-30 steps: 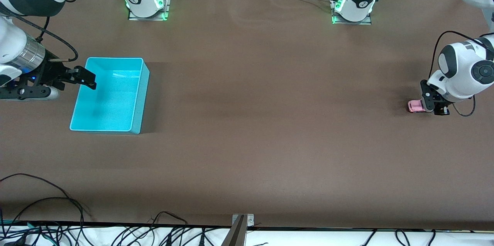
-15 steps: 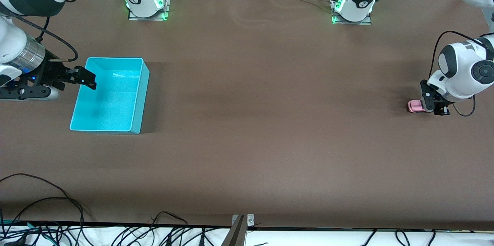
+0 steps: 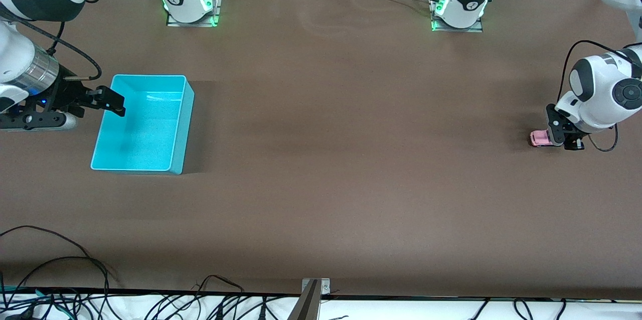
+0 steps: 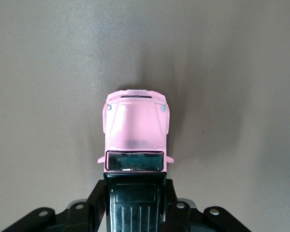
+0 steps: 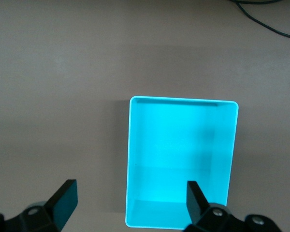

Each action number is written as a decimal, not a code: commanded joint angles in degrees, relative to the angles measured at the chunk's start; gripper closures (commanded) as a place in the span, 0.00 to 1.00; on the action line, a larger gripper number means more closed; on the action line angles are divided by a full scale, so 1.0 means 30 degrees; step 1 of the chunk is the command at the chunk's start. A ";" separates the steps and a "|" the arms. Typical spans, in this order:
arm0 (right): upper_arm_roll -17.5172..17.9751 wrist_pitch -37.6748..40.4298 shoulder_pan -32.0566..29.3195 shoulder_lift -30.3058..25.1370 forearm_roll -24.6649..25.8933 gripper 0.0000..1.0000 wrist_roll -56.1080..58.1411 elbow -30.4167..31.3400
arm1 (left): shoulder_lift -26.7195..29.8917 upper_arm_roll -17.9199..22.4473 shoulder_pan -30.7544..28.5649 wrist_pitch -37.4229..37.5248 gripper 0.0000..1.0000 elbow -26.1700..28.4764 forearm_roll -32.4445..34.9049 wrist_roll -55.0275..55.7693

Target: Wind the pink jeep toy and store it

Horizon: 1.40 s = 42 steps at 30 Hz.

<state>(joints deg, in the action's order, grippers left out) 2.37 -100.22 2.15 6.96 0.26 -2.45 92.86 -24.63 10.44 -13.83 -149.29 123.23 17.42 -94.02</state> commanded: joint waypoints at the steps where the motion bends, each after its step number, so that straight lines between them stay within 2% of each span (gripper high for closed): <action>1: -0.0028 -0.0138 0.0014 -0.0123 -0.0203 0.00 -0.0121 0.0103 | -0.0024 0.0093 0.0127 0.0045 0.53 -0.0296 0.0376 0.0051; 8: -0.0028 -0.0138 0.0014 -0.0093 -0.0203 0.00 -0.0121 0.0103 | -0.0492 0.0093 0.0215 0.0045 0.54 -0.0325 0.0027 0.0139; 10: -0.0028 -0.0138 0.0014 -0.0093 -0.0203 0.00 -0.0121 0.0103 | -0.0493 0.0093 0.0623 0.0045 0.58 -0.0325 -0.0442 0.0109; 21: -0.0028 -0.0138 0.0014 -0.0093 -0.0203 0.00 -0.0121 0.0103 | -0.0493 0.0063 0.1297 0.0162 0.58 -0.0296 -0.1088 0.0488; 24: -0.0028 -0.0138 0.0014 -0.0094 -0.0203 0.00 -0.0121 0.0103 | -0.0405 -0.0024 0.1709 0.0716 0.67 -0.0325 -0.1235 0.0957; 28: -0.0028 -0.0138 0.0014 -0.0093 -0.0203 0.00 -0.0121 0.0103 | -0.0259 -0.0932 0.1680 0.1684 0.77 -0.0325 -0.1732 0.1837; 31: -0.0028 -0.0138 0.0014 -0.0093 -0.0203 0.00 -0.0121 0.0103 | -0.0170 -0.0991 0.1709 0.1774 0.84 -0.0296 -0.1792 0.2042; 33: -0.0028 -0.0138 0.0014 -0.0094 -0.0203 0.00 -0.0121 0.0103 | -0.0170 -0.1020 0.1738 0.1803 0.84 -0.0296 -0.1909 0.2247; 38: -0.0028 -0.0138 0.0014 -0.0094 -0.0203 0.00 -0.0121 0.0103 | -0.0550 -0.1108 0.1680 0.1599 1.00 -0.0325 -0.1851 0.1985; 42: -0.0028 -0.0138 -0.0015 -0.0094 -0.0203 0.00 -0.0121 0.0103 | -0.0902 -0.1108 0.1417 0.1423 1.00 -0.0325 -0.1704 0.1518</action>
<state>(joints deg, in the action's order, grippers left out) 2.37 -100.22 2.16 6.97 0.26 -2.45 92.86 -24.69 7.33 -8.67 -144.37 122.78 13.22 -87.65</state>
